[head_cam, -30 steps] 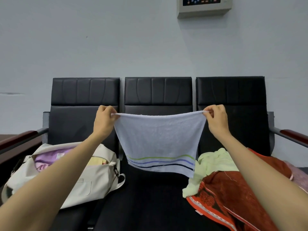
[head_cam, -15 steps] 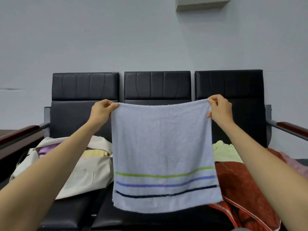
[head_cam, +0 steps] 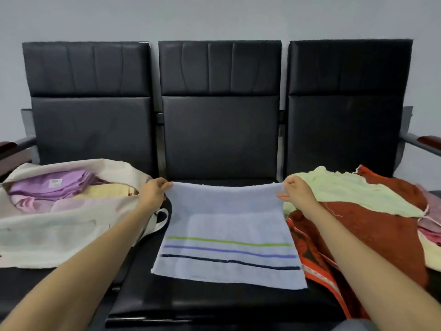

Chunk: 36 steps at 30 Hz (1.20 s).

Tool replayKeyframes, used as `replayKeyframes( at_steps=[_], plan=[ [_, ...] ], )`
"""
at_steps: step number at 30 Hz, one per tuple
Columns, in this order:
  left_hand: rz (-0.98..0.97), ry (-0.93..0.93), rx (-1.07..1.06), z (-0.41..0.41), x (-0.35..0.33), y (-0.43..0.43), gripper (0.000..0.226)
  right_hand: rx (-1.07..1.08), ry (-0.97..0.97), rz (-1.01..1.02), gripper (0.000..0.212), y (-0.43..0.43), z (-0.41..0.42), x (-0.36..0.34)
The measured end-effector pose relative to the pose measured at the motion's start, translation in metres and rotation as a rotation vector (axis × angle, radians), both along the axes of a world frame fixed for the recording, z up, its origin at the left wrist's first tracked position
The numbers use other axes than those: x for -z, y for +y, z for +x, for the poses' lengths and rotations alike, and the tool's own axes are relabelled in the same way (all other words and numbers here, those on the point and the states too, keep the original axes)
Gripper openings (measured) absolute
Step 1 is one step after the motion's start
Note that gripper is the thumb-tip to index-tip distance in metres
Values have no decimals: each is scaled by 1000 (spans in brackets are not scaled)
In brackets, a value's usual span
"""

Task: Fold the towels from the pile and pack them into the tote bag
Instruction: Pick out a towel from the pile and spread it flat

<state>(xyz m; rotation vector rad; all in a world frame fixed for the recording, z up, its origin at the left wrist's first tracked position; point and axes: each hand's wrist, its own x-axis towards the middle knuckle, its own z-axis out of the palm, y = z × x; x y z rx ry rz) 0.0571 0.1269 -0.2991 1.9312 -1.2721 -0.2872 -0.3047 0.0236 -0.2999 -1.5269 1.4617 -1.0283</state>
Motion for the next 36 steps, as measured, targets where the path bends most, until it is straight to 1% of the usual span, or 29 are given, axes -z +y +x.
replayKeyframes(
  at_steps=[4,7,11,15,18,19,21,23,25,27,29,30,32,33,35,36],
  plan=[
    [-67,117,64,-8,18,37,23,-46,-49,-60,16,37,-14,15],
    [-63,186,121,-9,31,70,22,-161,-36,-28,13,68,-29,17],
    [44,203,177,-12,46,111,20,-358,208,44,9,97,-58,20],
    [143,187,213,-15,60,137,16,-474,363,67,10,117,-76,26],
    [170,158,223,-15,62,144,15,-506,367,49,12,124,-80,27],
    [172,174,230,-13,62,144,14,-521,356,44,12,125,-80,26],
    [202,211,256,-9,63,147,20,-568,349,60,12,125,-81,28],
    [274,204,286,-4,68,147,28,-628,372,116,11,125,-82,30],
    [327,183,293,-1,73,145,28,-710,430,194,10,124,-80,33],
    [282,167,222,-1,78,138,22,-765,493,240,10,124,-78,35],
    [232,112,105,-1,81,129,20,-733,541,177,8,120,-74,35],
    [243,93,60,-2,82,125,23,-692,551,122,7,118,-72,35],
    [319,69,39,-7,83,115,30,-600,548,12,8,115,-63,35],
    [363,59,37,-11,83,110,38,-564,552,-39,9,115,-56,36],
    [433,46,-4,-21,82,99,52,-550,602,-109,12,115,-36,41],
    [456,44,-30,-25,82,94,54,-570,651,-138,14,116,-25,43]
  ],
)
